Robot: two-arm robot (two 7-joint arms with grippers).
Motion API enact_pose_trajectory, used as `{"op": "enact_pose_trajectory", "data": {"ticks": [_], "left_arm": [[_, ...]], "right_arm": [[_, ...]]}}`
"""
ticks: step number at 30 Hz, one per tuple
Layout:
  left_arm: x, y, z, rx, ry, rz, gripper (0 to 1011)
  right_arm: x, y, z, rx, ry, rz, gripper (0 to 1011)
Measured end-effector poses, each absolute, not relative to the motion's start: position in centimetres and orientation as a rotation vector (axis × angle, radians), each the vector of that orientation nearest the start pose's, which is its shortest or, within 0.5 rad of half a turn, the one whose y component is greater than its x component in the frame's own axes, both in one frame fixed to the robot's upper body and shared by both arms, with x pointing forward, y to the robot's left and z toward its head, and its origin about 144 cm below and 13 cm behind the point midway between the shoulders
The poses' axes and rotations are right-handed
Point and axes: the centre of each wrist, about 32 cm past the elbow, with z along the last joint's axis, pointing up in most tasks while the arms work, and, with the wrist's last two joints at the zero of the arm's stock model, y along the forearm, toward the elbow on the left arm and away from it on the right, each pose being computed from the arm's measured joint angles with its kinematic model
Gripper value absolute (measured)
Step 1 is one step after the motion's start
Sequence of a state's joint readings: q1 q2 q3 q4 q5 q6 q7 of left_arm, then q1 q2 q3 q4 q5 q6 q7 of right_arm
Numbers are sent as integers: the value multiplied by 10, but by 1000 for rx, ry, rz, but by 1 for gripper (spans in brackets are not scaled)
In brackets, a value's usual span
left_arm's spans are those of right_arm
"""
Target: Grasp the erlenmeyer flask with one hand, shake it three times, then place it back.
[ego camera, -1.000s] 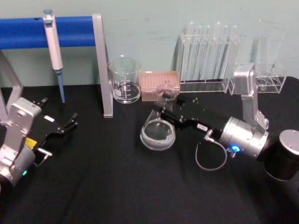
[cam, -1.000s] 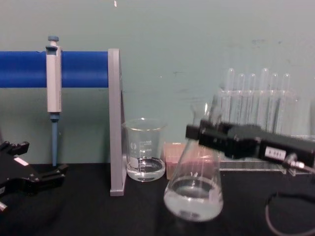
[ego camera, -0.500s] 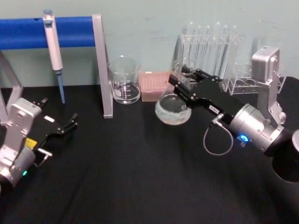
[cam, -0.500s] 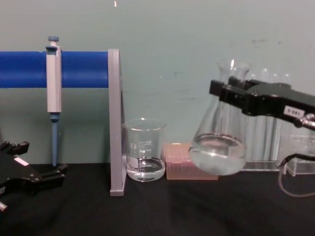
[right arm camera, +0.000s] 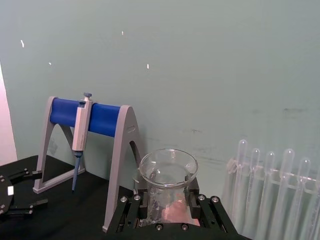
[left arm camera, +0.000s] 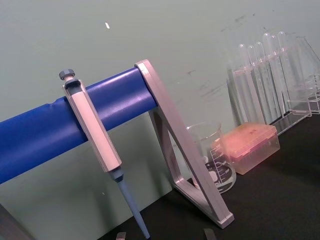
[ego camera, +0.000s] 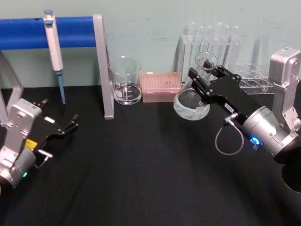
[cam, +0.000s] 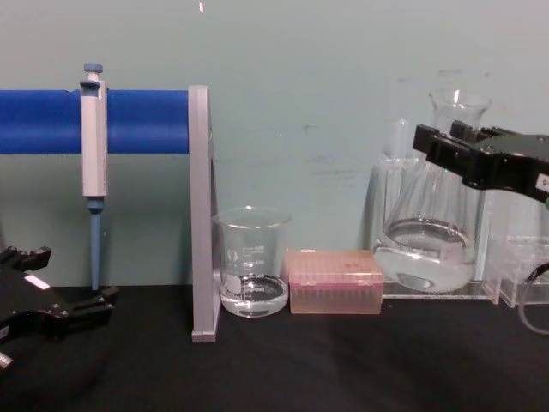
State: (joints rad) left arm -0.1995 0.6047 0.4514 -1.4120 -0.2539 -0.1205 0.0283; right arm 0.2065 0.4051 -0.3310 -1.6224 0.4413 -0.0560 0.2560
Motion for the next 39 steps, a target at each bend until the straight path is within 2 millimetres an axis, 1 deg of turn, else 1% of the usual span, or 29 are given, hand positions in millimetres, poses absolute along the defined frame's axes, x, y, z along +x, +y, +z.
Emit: {"op": "enact_pose_trajectory", "data": {"ticks": [5, 11, 15, 27, 35, 39], "left_arm": [[489, 310, 1140, 304, -285, 1248, 1001], [489, 310, 1140, 304, -285, 1248, 1001], [489, 310, 1140, 304, -285, 1248, 1001], [489, 310, 1140, 304, -285, 1248, 1001], [489, 310, 1140, 304, -285, 1248, 1001], [489, 310, 1140, 304, -285, 1248, 1001]], "right_arm": [[497, -241, 1210, 112, -126, -985, 450], [501, -238, 1211, 91, -126, -930, 450], [505, -232, 1211, 80, -124, -872, 450], [515, -202, 1212, 50, -128, -653, 450], [517, -190, 1213, 48, -124, -583, 450], [517, -189, 1213, 43, -128, -589, 450]]}}
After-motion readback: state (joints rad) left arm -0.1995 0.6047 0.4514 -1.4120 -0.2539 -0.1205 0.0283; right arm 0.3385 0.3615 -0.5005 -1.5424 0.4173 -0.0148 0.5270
